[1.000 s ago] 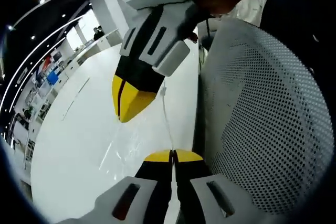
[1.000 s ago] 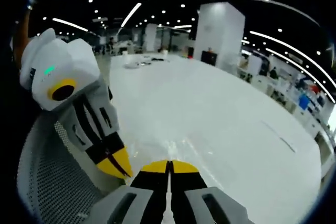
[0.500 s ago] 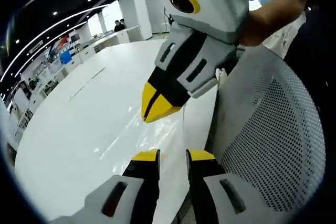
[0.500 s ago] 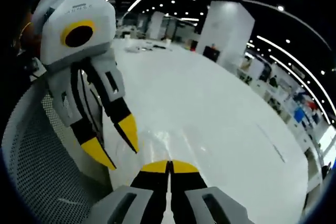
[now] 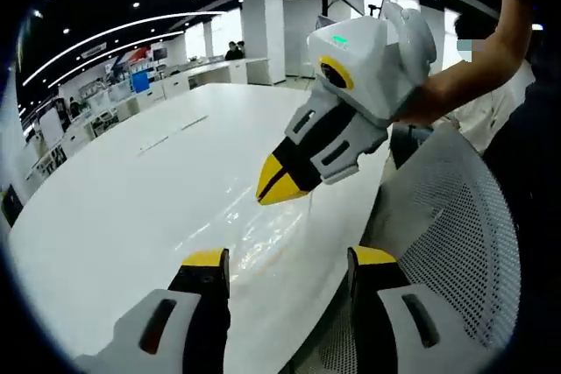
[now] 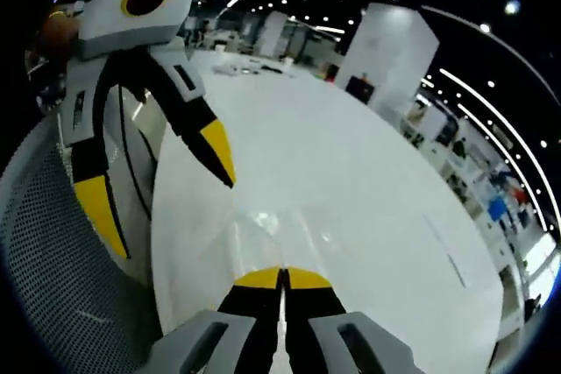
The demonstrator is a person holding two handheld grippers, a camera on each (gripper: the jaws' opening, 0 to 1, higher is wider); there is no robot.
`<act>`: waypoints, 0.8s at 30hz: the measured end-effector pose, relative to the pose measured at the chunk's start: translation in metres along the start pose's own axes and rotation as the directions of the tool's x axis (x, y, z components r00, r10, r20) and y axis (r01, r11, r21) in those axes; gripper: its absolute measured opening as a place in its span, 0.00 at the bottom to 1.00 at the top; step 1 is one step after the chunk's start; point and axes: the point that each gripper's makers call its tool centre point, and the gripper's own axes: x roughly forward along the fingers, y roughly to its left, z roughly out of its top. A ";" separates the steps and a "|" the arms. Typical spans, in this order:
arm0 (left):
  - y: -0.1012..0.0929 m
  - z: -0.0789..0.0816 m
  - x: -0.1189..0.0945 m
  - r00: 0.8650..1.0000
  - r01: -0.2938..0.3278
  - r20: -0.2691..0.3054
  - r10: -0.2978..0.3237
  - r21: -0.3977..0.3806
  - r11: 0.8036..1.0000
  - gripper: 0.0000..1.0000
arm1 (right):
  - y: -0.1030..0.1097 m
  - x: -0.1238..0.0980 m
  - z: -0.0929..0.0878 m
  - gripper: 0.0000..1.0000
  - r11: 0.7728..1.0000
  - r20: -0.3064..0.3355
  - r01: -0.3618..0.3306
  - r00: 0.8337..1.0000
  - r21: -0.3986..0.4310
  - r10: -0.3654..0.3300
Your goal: Open the resealable bag by pulling the two sides of the seal apart until the entire bag opening is separated and visibly accessible.
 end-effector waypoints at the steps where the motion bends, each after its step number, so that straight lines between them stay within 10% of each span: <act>1: 0.001 0.000 -0.001 1.000 -0.004 0.003 0.004 -0.001 1.000 0.57 | -0.001 0.000 0.000 0.00 1.000 -0.001 0.001 1.000 -0.003 -0.001; 24: 0.039 -0.010 -0.013 0.994 -0.110 0.013 0.112 -0.075 0.991 0.62 | -0.076 0.032 0.002 0.00 0.983 -0.039 0.056 0.997 -0.172 -0.063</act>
